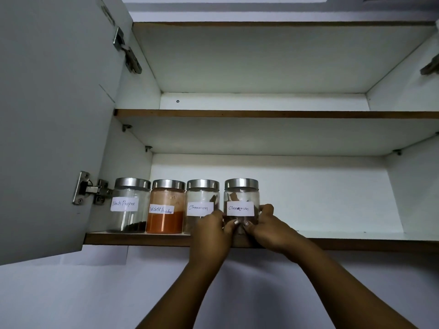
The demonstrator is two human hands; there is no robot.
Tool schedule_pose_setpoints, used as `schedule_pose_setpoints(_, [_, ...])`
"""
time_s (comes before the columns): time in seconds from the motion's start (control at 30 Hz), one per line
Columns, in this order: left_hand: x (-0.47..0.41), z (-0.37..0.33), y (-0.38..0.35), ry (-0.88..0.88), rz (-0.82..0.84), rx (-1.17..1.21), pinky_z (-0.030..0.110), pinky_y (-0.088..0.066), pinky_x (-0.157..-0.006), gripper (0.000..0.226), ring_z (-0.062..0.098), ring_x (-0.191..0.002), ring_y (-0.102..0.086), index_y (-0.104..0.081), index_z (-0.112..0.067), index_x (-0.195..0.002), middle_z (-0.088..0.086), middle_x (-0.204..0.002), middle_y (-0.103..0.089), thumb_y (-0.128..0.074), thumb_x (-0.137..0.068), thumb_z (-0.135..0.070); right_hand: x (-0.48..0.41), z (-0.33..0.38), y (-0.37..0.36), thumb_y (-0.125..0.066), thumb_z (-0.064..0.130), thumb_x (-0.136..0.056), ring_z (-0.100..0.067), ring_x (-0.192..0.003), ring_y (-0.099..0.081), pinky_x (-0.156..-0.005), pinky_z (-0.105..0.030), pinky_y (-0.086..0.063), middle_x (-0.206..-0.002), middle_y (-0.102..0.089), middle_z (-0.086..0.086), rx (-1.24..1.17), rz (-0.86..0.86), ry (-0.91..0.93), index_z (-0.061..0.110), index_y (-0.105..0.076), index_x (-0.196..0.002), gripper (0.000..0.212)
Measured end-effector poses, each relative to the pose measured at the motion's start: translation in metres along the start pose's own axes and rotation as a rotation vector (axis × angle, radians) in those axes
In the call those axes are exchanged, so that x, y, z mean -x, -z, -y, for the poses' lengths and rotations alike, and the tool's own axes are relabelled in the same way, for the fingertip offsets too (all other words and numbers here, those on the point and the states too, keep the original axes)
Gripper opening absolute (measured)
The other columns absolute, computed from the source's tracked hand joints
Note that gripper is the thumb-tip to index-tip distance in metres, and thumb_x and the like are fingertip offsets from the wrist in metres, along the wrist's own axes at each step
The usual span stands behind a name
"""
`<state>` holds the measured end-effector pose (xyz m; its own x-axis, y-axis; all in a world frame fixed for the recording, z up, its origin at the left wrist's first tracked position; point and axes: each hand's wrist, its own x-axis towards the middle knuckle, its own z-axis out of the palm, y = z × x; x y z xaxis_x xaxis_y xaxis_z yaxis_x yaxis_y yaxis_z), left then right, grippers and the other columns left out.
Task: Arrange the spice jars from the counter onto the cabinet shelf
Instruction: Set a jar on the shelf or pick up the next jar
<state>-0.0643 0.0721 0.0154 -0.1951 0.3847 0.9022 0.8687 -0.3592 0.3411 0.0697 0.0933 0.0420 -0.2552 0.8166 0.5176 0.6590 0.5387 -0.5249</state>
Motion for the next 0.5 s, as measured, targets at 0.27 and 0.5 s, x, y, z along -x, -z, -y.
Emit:
schedule_pose_setpoints(0.27, [-0.011, 0.01, -0.003, 0.119, -0.024, 0.098, 0.022, -0.043, -0.066, 0.021, 0.016, -0.08, -0.062, -0.065, -0.009, -0.084, 0.005, -0.084, -0.069, -0.07, -0.082, -0.03, -0.007, 0.008, -0.014, -0.027, 0.055, -0.094, -0.028, -0.121, -0.051, -0.105, -0.051, -0.026, -0.129, -0.057, -0.002, 0.276, -0.053, -0.095, 0.014, -0.025, -0.13, 0.054])
schedule_pose_setpoints(0.5, [-0.008, 0.015, -0.008, 0.101, -0.04, 0.107, 0.024, -0.044, -0.068, 0.019, 0.017, -0.081, -0.06, -0.059, -0.01, -0.086, 0.005, -0.085, -0.066, -0.069, -0.083, -0.027, -0.014, 0.005, -0.021, -0.027, 0.058, -0.092, -0.028, -0.129, -0.045, -0.109, -0.052, -0.02, -0.139, -0.05, -0.004, 0.31, -0.052, -0.096, 0.013, -0.004, -0.148, 0.075])
